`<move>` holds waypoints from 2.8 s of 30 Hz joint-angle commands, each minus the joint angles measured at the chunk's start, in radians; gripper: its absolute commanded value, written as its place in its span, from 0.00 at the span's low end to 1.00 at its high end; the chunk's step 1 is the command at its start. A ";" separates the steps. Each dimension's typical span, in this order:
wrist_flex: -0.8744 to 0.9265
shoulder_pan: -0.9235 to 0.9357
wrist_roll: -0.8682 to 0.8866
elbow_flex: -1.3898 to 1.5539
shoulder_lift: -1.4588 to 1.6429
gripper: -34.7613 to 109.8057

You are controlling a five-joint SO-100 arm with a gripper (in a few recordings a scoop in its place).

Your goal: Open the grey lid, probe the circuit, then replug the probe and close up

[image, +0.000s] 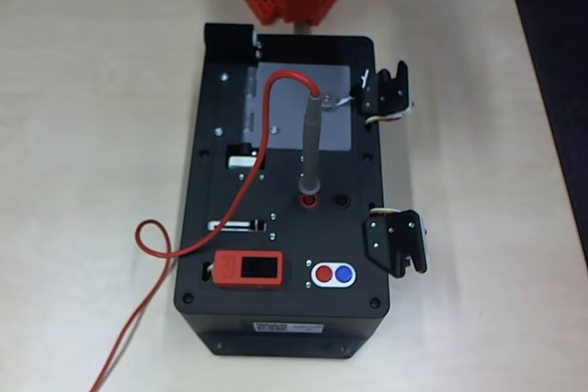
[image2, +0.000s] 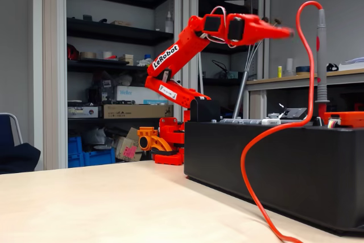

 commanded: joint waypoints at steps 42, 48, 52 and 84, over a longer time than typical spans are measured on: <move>0.436 -0.044 -0.923 -0.109 -0.393 0.39; 0.396 -0.035 -0.928 -0.055 -0.385 0.38; 0.385 -0.023 -0.937 -0.054 -0.391 0.38; 0.268 -0.017 -0.865 -0.147 -0.572 0.24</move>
